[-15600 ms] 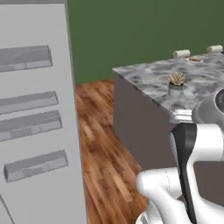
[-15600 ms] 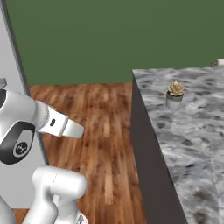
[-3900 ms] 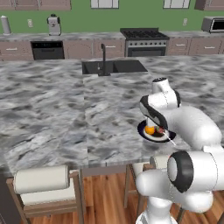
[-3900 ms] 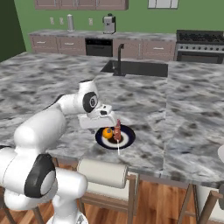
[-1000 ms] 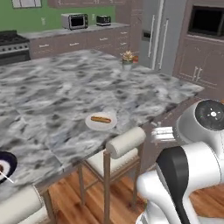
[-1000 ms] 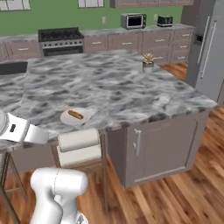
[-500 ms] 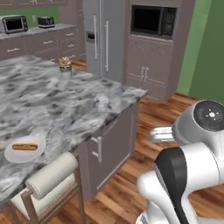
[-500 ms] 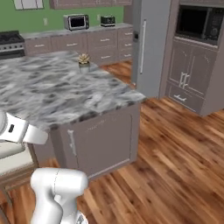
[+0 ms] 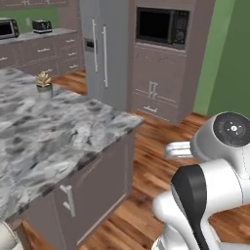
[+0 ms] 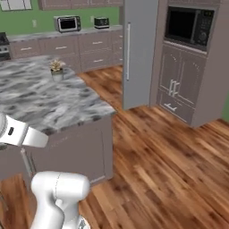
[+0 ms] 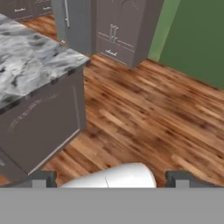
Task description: Pick up the orange and kiwi from the fridge and place one fruit on each plate on the dining counter.
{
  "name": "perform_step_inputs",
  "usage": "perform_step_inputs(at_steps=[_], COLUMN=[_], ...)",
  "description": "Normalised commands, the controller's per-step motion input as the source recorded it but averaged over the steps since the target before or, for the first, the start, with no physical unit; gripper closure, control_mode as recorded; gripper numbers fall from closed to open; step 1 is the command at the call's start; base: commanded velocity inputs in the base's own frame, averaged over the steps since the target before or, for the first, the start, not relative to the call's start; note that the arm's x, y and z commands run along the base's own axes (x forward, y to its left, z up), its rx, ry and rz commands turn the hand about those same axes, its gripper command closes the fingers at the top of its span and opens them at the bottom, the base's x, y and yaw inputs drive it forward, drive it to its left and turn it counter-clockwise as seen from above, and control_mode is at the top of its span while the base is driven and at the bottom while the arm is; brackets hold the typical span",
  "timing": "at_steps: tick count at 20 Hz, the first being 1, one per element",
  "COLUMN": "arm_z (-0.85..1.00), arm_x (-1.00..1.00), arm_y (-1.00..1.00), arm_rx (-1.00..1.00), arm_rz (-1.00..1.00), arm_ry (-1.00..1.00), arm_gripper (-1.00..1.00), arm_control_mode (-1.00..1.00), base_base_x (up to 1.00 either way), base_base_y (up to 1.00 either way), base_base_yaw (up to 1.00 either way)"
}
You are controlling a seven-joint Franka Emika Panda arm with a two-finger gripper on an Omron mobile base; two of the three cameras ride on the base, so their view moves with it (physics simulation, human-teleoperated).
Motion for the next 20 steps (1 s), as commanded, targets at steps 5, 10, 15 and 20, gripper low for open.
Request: perform_step_inputs(at_steps=[5, 10, 15, 20], arm_z=[0.0, 0.0, 0.0, 0.0], arm_x=[0.0, 0.0, 0.0, 0.0], arm_y=[0.0, 0.0, 0.0, 0.0], arm_rx=[0.0, 0.0, 0.0, 0.0], arm_rz=[0.0, 0.0, 0.0, 0.0], arm_ry=[0.0, 0.0, 0.0, 0.0], arm_gripper=[-1.0, -1.0, -1.0, -1.0], arm_control_mode=[1.0, 1.0, 1.0, 1.0], base_base_x=[0.84, 0.89, 0.96, 1.0], base_base_y=[-1.0, -0.9, -0.75, -0.61], base_base_yaw=[0.16, 0.24, 0.31, 0.36])
